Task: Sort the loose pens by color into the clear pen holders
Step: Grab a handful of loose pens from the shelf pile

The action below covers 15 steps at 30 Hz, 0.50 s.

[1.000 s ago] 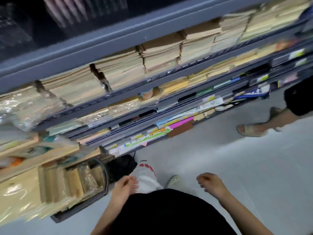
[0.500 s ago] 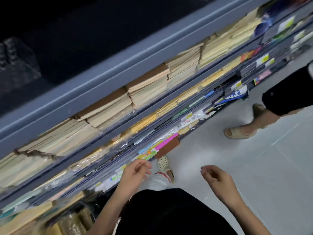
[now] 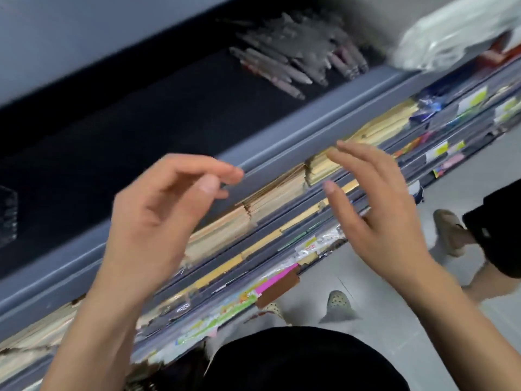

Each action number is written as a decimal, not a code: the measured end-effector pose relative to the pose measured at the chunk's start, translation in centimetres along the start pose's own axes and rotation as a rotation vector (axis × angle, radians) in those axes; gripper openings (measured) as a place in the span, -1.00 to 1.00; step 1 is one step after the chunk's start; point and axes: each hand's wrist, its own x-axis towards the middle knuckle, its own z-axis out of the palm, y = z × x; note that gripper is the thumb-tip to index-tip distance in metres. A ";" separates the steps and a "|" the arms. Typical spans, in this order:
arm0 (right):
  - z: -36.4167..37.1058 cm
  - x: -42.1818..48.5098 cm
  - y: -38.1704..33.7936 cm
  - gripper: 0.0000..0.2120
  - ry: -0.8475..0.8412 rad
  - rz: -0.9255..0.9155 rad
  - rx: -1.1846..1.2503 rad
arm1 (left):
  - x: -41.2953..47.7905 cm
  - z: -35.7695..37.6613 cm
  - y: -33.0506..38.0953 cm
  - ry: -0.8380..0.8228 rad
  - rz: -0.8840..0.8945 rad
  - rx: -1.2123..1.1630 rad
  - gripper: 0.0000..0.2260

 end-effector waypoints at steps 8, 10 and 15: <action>-2.5 8.4 7.5 -0.69 -0.130 -0.188 -0.222 | 10.6 4.7 -3.8 -0.136 -0.254 0.681 -0.67; -2.8 9.3 8.1 -0.71 -0.116 -0.233 -0.224 | 13.6 5.9 -4.4 -0.070 -0.269 0.594 -0.65; -2.4 11.6 8.6 -0.73 -0.124 -0.274 -0.216 | 22.8 6.4 -6.7 0.223 -0.361 0.482 -0.57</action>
